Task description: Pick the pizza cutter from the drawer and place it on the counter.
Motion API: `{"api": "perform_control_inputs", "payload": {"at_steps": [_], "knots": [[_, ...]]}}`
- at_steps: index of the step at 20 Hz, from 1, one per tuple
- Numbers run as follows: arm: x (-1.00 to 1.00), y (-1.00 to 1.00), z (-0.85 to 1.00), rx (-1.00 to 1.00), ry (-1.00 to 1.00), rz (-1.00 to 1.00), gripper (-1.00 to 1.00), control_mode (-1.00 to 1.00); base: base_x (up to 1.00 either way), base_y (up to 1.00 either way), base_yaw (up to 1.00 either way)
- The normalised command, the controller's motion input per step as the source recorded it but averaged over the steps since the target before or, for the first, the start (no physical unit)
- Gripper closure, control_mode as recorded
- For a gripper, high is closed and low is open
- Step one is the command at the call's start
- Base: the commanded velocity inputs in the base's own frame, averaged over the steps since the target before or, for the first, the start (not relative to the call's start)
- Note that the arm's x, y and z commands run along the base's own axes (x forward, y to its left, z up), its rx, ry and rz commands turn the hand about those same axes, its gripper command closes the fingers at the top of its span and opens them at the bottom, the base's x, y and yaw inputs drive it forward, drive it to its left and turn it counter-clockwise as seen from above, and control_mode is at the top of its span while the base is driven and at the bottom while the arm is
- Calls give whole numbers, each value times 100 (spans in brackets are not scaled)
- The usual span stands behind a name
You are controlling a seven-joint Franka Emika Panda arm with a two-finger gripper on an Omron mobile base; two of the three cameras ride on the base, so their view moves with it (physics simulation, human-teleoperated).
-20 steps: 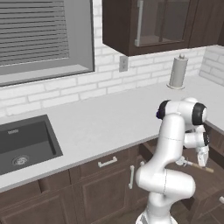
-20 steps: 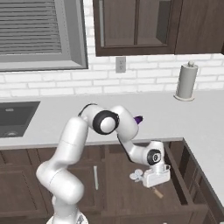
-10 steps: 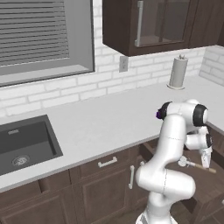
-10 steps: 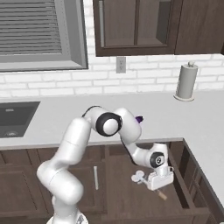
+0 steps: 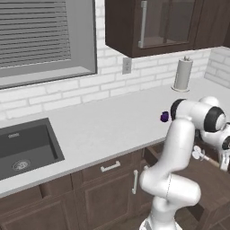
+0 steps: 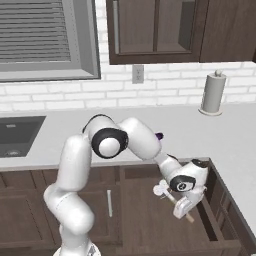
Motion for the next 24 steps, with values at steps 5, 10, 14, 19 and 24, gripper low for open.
{"api": "perform_control_inputs", "payload": {"at_steps": [5, 10, 14, 19, 24], "knots": [[2, 53, 100, 2, -28, -8, 100, -100, 0, 0, 0], [0, 91, 100, -2, -22, -22, 100, -100, 0, 0, 0], [0, 100, 100, -18, -16, -14, 100, -100, 0, 0, 0], [3, 100, 100, -27, -5, -8, 100, -100, 0, 0, 0], [22, 100, 99, -31, 1, -7, 100, -100, 0, 0, 0]]}}
